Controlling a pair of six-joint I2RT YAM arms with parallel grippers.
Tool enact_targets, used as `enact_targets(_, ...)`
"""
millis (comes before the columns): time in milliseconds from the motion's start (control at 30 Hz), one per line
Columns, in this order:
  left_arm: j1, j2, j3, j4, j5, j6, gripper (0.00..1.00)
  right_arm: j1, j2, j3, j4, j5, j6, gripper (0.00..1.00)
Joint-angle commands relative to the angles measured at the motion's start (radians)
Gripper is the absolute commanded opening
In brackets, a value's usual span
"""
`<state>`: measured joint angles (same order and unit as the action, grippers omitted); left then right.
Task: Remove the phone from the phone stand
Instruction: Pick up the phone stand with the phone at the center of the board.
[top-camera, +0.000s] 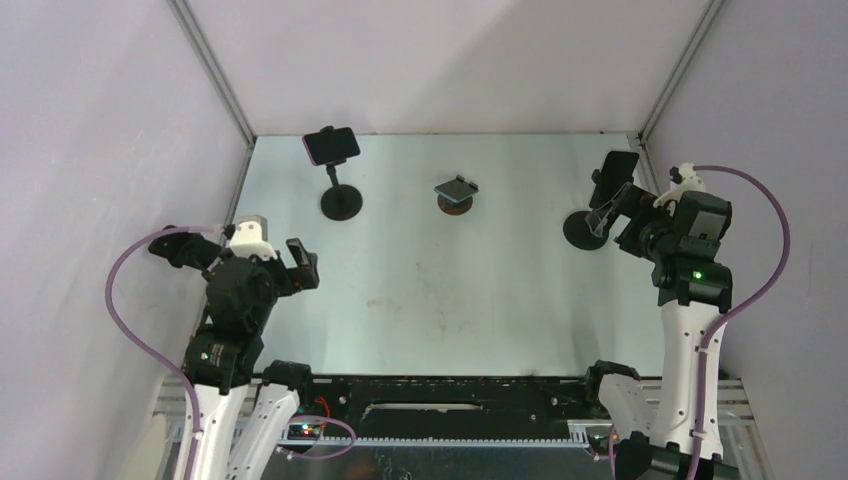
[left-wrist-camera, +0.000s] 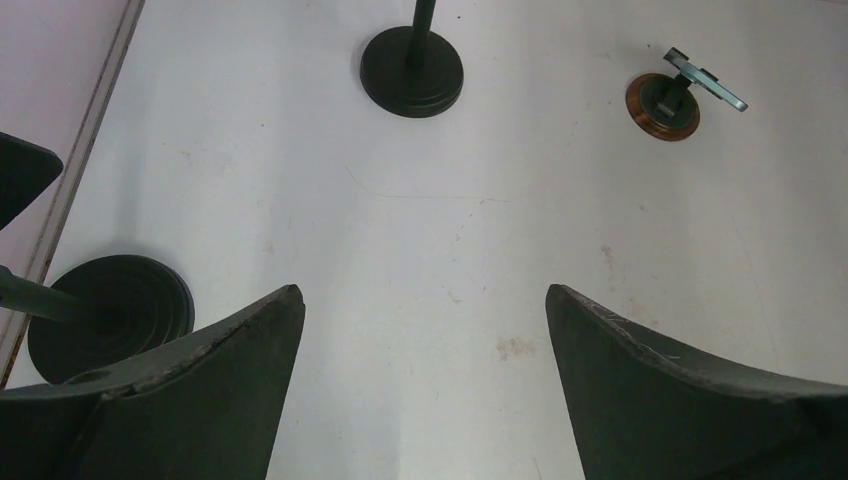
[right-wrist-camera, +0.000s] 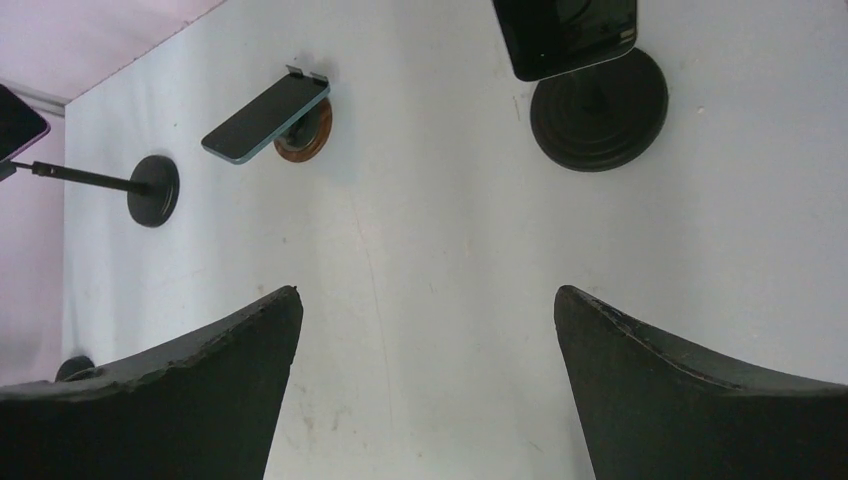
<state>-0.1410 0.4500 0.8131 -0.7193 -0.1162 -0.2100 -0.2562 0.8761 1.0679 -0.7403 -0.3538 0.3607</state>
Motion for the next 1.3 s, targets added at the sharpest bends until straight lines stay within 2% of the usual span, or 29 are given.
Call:
enact_targets(0,0.007,0.016,-0.002,0.028,-0.007,-0.011,0.98,-0.006,-0.029,-0.001,0.002,0.045,-0.022,1.0)
enact_targets(433,0.007,0.013,-0.006,0.031,-0.005,-0.012,0.98,-0.046,0.046,0.0,-0.004,0.053,0.065,1.0)
enact_targets(700,0.006,0.061,0.001,0.027,-0.001,-0.016,0.98,-0.089,0.035,-0.001,0.043,0.099,0.1,1.0)
enact_targets(1000,0.006,0.022,-0.008,0.03,-0.017,-0.016,0.98,-0.138,0.065,0.034,0.087,0.037,0.068,1.0)
enact_targets(1167,0.005,0.05,-0.006,0.03,-0.003,-0.014,0.98,-0.103,0.098,0.059,0.17,0.102,0.104,1.0)
enact_targets(1267,0.005,0.064,-0.002,0.029,0.0,-0.013,0.98,0.001,0.133,0.066,0.225,0.232,0.07,1.0)
